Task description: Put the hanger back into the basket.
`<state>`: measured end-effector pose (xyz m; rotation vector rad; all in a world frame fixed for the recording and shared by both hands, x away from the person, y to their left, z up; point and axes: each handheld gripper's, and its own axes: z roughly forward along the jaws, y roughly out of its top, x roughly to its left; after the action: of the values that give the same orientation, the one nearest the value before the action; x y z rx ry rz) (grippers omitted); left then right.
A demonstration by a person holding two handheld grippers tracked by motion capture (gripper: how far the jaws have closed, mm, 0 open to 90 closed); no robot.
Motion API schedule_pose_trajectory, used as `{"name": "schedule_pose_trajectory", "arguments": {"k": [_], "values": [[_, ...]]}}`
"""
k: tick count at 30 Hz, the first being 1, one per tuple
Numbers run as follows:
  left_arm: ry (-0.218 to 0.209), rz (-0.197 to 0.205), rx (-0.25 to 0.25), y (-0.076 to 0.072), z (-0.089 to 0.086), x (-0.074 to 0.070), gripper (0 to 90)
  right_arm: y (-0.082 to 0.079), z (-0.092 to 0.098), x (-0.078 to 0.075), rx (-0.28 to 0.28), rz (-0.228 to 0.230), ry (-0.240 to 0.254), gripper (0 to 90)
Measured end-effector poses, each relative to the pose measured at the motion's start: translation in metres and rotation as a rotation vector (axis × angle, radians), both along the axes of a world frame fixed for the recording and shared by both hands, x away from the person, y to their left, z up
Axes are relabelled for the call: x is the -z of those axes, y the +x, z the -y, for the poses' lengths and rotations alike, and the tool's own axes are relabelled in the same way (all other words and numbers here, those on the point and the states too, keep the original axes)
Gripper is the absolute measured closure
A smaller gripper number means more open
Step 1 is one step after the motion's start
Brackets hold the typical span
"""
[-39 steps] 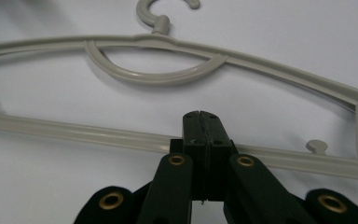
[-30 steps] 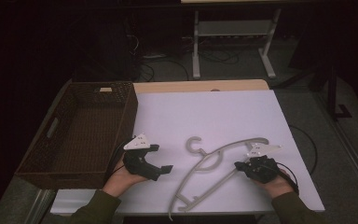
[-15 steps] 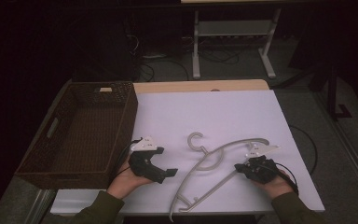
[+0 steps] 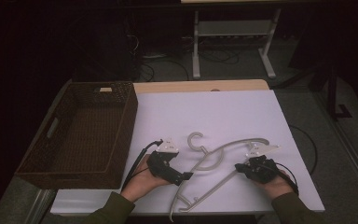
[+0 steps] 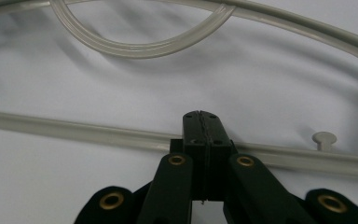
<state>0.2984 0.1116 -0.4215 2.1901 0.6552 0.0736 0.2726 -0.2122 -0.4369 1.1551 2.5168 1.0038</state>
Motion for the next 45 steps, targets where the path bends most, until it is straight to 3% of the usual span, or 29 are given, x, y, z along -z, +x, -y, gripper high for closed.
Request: {"name": "schedule_pose_trajectory", "arguments": {"k": [8,11,15,17,23,40,45], "values": [[0.065,-0.009,0.020,0.003,0.019,0.007,14.2,0.000,0.001,0.000,0.002,0.000,-0.001,89.8],[0.099,-0.009,0.050,0.004,0.025,0.010,16.3,0.000,0.001,0.000,0.003,0.001,-0.002,89.8],[0.126,-0.008,0.070,0.003,0.031,0.013,24.9,0.000,0.001,0.000,0.006,-0.002,-0.003,89.8],[0.112,-0.021,0.062,0.003,0.035,0.015,30.4,0.000,0.001,0.000,0.006,0.000,-0.002,89.8],[0.165,-0.001,0.065,0.002,0.039,0.014,46.5,0.000,0.001,0.000,0.010,-0.003,-0.002,89.8],[0.178,-0.055,0.071,0.000,0.043,0.015,72.0,-0.001,0.002,-0.001,0.006,0.006,-0.005,89.9],[0.174,-0.063,0.058,0.000,0.043,0.014,73.1,0.000,0.002,-0.001,-0.001,0.021,-0.004,89.8]]}}
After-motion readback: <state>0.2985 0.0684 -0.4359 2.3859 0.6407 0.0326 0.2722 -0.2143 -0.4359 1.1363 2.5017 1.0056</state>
